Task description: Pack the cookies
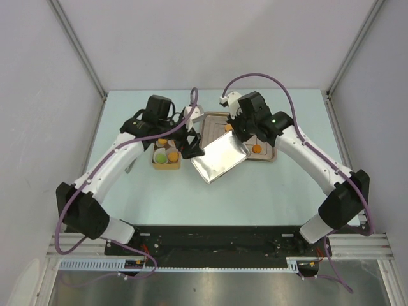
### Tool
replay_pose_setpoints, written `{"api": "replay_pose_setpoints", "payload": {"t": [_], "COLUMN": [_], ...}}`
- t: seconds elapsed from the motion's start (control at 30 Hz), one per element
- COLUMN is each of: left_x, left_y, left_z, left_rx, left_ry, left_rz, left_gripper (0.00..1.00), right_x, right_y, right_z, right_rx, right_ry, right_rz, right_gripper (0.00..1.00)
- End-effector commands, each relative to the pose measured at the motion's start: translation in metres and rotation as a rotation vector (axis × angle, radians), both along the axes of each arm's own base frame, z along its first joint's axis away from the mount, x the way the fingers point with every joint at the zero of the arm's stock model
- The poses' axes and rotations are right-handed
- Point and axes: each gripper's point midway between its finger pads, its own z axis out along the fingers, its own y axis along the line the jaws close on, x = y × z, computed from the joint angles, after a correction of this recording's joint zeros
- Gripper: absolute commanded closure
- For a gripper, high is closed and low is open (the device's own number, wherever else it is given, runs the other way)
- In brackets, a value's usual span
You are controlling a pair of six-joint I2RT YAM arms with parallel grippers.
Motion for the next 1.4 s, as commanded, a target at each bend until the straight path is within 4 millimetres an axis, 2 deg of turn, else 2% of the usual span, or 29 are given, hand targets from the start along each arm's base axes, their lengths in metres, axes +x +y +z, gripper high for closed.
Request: {"api": "replay_pose_setpoints", "payload": {"t": [0.0, 0.17, 0.3, 0.47, 0.6, 0.7, 0.73, 0.8, 0.87, 0.9, 0.97, 1.07, 1.1, 1.17, 1.2, 1.3, 1.37], "left_x": [0.009, 0.011, 0.011, 0.006, 0.000, -0.005, -0.007, -0.008, -0.011, -0.012, -0.008, -0.007, -0.006, 0.002, 0.004, 0.015, 0.024], "left_y": [-0.023, -0.040, -0.043, -0.045, -0.047, -0.049, -0.050, -0.053, -0.056, -0.056, -0.057, -0.057, -0.055, -0.054, -0.054, -0.053, -0.053], "left_z": [0.019, -0.002, -0.013, -0.010, -0.006, -0.004, -0.005, -0.003, -0.001, 0.000, 0.001, 0.004, 0.007, 0.009, 0.011, 0.028, 0.045], "left_rx": [-0.012, 0.018, 0.021, 0.003, -0.015, -0.031, -0.031, -0.034, -0.031, -0.030, -0.034, -0.033, -0.033, -0.021, -0.020, -0.021, -0.024], "left_ry": [-0.041, 0.036, 0.065, 0.076, 0.097, 0.106, 0.117, 0.131, 0.138, 0.134, 0.120, 0.109, 0.096, 0.058, 0.043, -0.009, -0.071], "left_rz": [-0.040, -0.080, -0.088, -0.099, -0.121, -0.144, -0.150, -0.163, -0.183, -0.184, -0.177, -0.168, -0.162, -0.134, -0.126, -0.097, -0.075], "left_gripper": [0.03, 0.05, 0.09, 0.22, 0.44, 0.53, 0.64, 0.77, 0.86, 0.95, 1.00, 1.00, 1.00, 1.00, 1.00, 1.00, 1.00], "right_x": [-0.007, -0.013, -0.014, -0.016, -0.018, -0.020, -0.020, -0.022, -0.022, -0.023, -0.024, -0.028, -0.029, -0.029, -0.029, -0.032, -0.036], "right_y": [0.004, 0.008, 0.004, 0.002, 0.001, 0.000, 0.000, 0.000, -0.001, -0.001, -0.001, -0.002, -0.005, -0.010, -0.016, -0.026, -0.037], "right_z": [0.035, 0.049, 0.061, 0.069, 0.069, 0.070, 0.068, 0.066, 0.068, 0.068, 0.070, 0.076, 0.081, 0.087, 0.094, 0.109, 0.126], "right_rx": [0.055, 0.089, 0.098, 0.115, 0.115, 0.116, 0.115, 0.115, 0.115, 0.115, 0.116, 0.130, 0.134, 0.143, 0.160, 0.214, 0.259], "right_ry": [-0.070, -0.105, -0.138, -0.158, -0.160, -0.166, -0.162, -0.156, -0.163, -0.165, -0.166, -0.176, -0.188, -0.205, -0.219, -0.230, -0.251], "right_rz": [0.000, 0.002, -0.012, -0.012, -0.011, -0.007, -0.005, -0.002, 0.004, 0.008, 0.011, 0.019, 0.015, 0.003, -0.005, -0.006, -0.018], "right_gripper": [1.00, 1.00, 1.00, 1.00, 1.00, 1.00, 1.00, 1.00, 1.00, 0.96, 0.92, 0.79, 0.67, 0.51, 0.38, 0.26, 0.22]}}
